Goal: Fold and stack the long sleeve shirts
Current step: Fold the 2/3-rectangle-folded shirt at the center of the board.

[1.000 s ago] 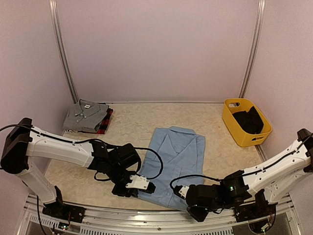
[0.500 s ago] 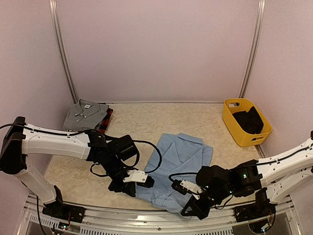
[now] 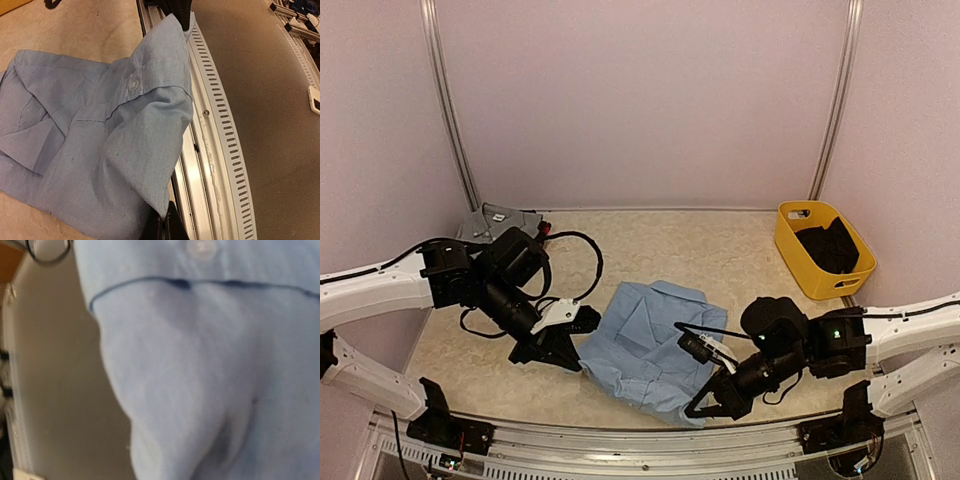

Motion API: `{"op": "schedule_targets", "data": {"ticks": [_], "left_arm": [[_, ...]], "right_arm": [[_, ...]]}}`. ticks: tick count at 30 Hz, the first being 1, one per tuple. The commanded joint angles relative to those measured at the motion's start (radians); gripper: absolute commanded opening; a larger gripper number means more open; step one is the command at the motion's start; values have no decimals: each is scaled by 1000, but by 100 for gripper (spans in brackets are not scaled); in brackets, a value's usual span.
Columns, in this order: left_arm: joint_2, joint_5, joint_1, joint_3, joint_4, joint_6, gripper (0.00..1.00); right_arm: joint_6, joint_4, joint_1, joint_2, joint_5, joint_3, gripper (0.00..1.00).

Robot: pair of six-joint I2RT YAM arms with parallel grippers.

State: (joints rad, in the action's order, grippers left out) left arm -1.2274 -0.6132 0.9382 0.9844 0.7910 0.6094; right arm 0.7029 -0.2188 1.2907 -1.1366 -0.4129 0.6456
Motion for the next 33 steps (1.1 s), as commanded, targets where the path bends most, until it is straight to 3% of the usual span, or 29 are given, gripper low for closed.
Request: {"op": "schedule_targets", "data": {"ticks": [1,6,18,21,25,33], "left_arm": [[-34,-122,-72,58,32,-19,0],[-183,-232,-169,136,69,-24,0],[-474,-315,-287,376,147,-27,0],[-533,-320,-289,437,203,15,0],[-527,-325,-282,412,210,39,0],[-325,-308,-256,220,126,46,0]], "right_arm": [[49,32,-88,95,-23,0,0],[55,16,-211,120,-81,18,0],[47,-3,-508,51,-241,28,0],[23,-1,-512,34,-269,55,0],[23,38,-498,24,-326,39,0],[89,110,-375,25,-342,-7,0]]}}
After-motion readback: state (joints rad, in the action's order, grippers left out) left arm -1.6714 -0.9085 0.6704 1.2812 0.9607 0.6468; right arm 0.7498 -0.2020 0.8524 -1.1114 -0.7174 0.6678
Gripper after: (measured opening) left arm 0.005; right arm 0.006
